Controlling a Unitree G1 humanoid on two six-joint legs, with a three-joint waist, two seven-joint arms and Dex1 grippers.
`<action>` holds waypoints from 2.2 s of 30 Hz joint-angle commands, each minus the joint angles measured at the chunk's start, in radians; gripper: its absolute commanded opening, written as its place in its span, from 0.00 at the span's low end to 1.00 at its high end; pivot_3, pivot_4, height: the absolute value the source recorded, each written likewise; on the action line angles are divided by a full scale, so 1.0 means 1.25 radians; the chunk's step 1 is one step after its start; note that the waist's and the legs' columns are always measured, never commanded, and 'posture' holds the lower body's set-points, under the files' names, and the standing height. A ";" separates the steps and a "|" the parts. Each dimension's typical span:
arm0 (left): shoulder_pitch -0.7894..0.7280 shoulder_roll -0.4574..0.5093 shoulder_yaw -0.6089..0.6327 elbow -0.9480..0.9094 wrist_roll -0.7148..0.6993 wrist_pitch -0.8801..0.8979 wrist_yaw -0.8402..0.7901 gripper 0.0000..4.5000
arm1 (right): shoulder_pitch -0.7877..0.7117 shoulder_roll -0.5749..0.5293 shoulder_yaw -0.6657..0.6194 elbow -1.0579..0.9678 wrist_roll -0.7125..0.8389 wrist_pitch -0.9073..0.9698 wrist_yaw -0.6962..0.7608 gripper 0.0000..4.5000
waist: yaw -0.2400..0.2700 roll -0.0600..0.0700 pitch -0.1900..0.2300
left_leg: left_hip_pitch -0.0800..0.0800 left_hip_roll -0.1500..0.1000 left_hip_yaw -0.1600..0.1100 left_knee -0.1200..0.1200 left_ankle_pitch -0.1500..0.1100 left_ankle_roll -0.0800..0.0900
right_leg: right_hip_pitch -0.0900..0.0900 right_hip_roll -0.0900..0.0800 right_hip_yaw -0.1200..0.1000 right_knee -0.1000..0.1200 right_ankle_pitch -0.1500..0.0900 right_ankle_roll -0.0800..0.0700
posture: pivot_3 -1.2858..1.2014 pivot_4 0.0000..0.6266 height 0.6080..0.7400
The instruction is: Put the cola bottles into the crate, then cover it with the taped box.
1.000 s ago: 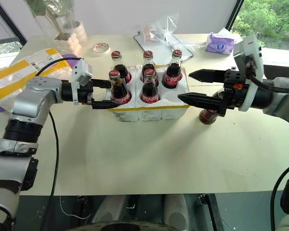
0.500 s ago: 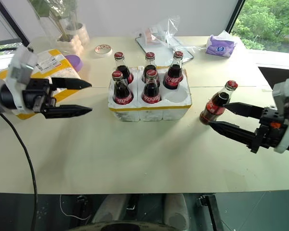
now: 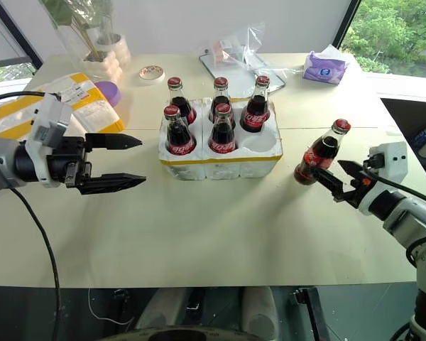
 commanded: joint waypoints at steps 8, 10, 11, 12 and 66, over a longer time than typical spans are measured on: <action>0.025 0.022 0.032 -0.028 -0.008 -0.033 0.017 1.00 | -0.078 0.039 0.066 0.087 -0.041 -0.068 0.000 1.00 | -0.001 0.000 0.000 | 0.000 0.000 0.000 0.000 0.000 0.000 | 0.000 0.000 0.000 0.000 0.000 0.000 | 0.52 0.24 0.99; 0.020 0.021 0.029 -0.029 -0.014 -0.031 0.021 1.00 | -0.101 0.050 0.083 0.115 -0.053 -0.078 -0.005 1.00 | -0.001 0.000 0.000 | 0.000 0.000 0.000 0.000 0.000 0.000 | 0.000 0.000 0.000 0.000 0.000 0.000 | 0.52 0.24 0.99; 0.016 0.021 0.027 -0.029 -0.016 -0.031 0.023 1.00 | -0.113 0.055 0.094 0.131 -0.063 -0.086 -0.005 1.00 | -0.001 0.000 0.000 | 0.000 0.000 0.000 0.000 0.000 0.000 | 0.000 0.000 0.000 0.000 0.000 0.000 | 0.52 0.24 0.99; 0.013 0.021 0.025 -0.028 -0.017 -0.031 0.024 1.00 | -0.123 0.060 0.103 0.144 -0.072 -0.093 -0.005 1.00 | -0.001 0.000 0.000 | 0.000 0.000 0.000 0.000 0.000 0.000 | 0.000 0.000 0.000 0.000 0.000 0.000 | 0.52 0.24 0.99; 0.154 0.069 0.067 0.023 0.173 -0.142 0.149 1.00 | -0.461 -0.100 0.316 0.073 -0.012 -0.039 0.297 0.99 | -0.003 0.005 0.003 | 0.000 -0.001 0.004 -0.011 0.002 -0.003 | -0.009 0.000 0.004 0.002 0.001 0.002 | 0.52 0.24 0.99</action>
